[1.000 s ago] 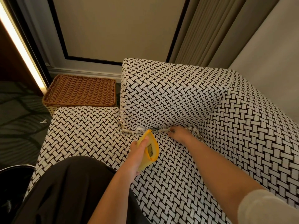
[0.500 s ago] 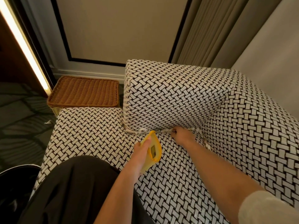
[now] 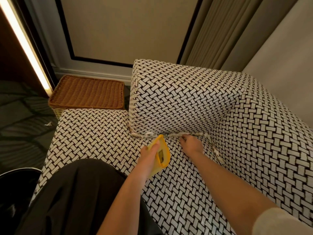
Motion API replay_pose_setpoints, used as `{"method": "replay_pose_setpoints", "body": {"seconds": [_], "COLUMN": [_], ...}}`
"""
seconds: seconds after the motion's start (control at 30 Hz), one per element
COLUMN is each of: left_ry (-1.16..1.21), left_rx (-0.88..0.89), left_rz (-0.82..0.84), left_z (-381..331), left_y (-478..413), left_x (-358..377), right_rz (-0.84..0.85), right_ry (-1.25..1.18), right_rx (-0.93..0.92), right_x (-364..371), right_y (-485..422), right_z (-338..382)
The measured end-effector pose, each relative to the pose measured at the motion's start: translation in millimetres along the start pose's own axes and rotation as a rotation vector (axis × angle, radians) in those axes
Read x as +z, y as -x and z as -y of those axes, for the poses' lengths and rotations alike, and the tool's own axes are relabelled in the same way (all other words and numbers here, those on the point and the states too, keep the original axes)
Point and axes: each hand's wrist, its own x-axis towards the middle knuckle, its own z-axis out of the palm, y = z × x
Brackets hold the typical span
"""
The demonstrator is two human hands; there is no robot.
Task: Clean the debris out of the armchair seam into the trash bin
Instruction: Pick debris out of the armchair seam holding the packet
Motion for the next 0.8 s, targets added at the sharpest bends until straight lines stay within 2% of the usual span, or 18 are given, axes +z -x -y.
{"method": "replay_pose_setpoints", "body": {"seconds": [0.1, 0.2, 0.3, 0.43, 0.5, 0.6, 0.7, 0.8], "left_ry": [-0.014, -0.004, 0.017, 0.013, -0.010, -0.023, -0.007, -0.002], "left_rx": [0.006, 0.000, -0.016, -0.007, 0.007, 0.009, 0.013, 0.007], "left_rz": [0.007, 0.011, 0.003, 0.007, 0.020, 0.034, 0.046, 0.054], "left_z": [0, -2, -5, -4, -4, -4, -5, -5], "left_y": [4, 6, 10, 15, 18, 22, 29, 33], "left_x": [-1, -1, -1, 0, 0, 2, 2, 1], "right_rz": [-0.031, -0.145, -0.179, -0.078, -0.047, -0.022, 0.011, -0.015], "right_ry": [-0.021, -0.142, -0.427, -0.953, -1.107, -1.141, -1.045, -1.042], "right_rx": [-0.032, -0.072, -0.066, -0.081, -0.067, -0.172, -0.283, -0.193], "right_x": [0, 10, 17, 1, -16, -36, -42, -34], "right_y": [1, 11, 28, 58, 77, 104, 116, 108], "right_z": [-2, -6, -10, 5, 16, 26, 30, 23]}}
